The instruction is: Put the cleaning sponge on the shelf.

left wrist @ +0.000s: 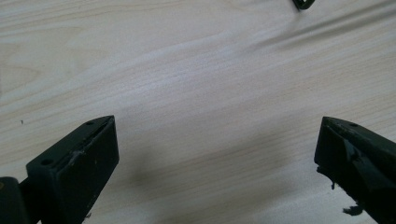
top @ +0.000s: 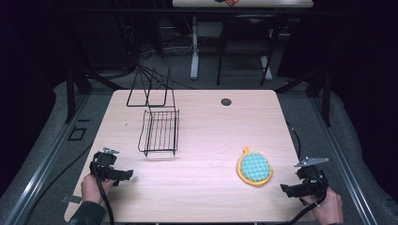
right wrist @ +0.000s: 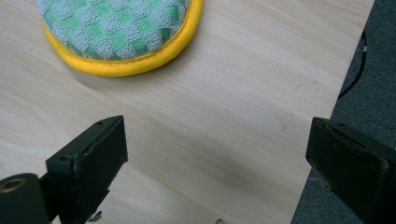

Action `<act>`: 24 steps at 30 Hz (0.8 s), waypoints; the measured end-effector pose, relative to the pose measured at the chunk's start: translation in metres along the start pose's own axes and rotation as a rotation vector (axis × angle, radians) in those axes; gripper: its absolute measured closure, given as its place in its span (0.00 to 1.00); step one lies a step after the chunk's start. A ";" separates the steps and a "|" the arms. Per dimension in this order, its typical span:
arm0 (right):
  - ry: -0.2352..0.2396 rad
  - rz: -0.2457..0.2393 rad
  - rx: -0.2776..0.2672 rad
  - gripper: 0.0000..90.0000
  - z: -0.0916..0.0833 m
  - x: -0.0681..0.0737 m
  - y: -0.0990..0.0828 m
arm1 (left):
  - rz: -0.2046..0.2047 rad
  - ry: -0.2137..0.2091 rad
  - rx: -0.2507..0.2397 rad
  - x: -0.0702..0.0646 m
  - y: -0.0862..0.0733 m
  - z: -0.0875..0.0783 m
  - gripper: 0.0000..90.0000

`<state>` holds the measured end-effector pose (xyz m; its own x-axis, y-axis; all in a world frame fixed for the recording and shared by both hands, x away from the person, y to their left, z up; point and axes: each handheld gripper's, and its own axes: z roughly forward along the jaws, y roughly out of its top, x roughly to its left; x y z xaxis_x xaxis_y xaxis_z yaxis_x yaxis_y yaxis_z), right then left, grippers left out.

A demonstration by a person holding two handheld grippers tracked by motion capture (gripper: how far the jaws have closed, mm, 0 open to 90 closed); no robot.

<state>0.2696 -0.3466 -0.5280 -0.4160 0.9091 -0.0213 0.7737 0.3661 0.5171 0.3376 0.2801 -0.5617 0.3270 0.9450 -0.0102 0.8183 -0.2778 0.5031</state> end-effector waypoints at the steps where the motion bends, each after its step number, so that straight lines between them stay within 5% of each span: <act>1: 0.000 0.000 0.000 0.05 0.000 0.000 0.000 | 0.000 0.000 0.000 0.000 0.000 0.000 0.00; 24: 0.083 -0.037 -0.009 0.07 0.008 0.013 0.022 | 0.023 0.037 0.004 0.000 0.005 -0.002 0.00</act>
<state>0.2851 -0.3253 -0.5238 -0.4827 0.8753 0.0308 0.7530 0.3968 0.5250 0.3406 0.2790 -0.5573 0.3285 0.9439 0.0332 0.8126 -0.3003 0.4996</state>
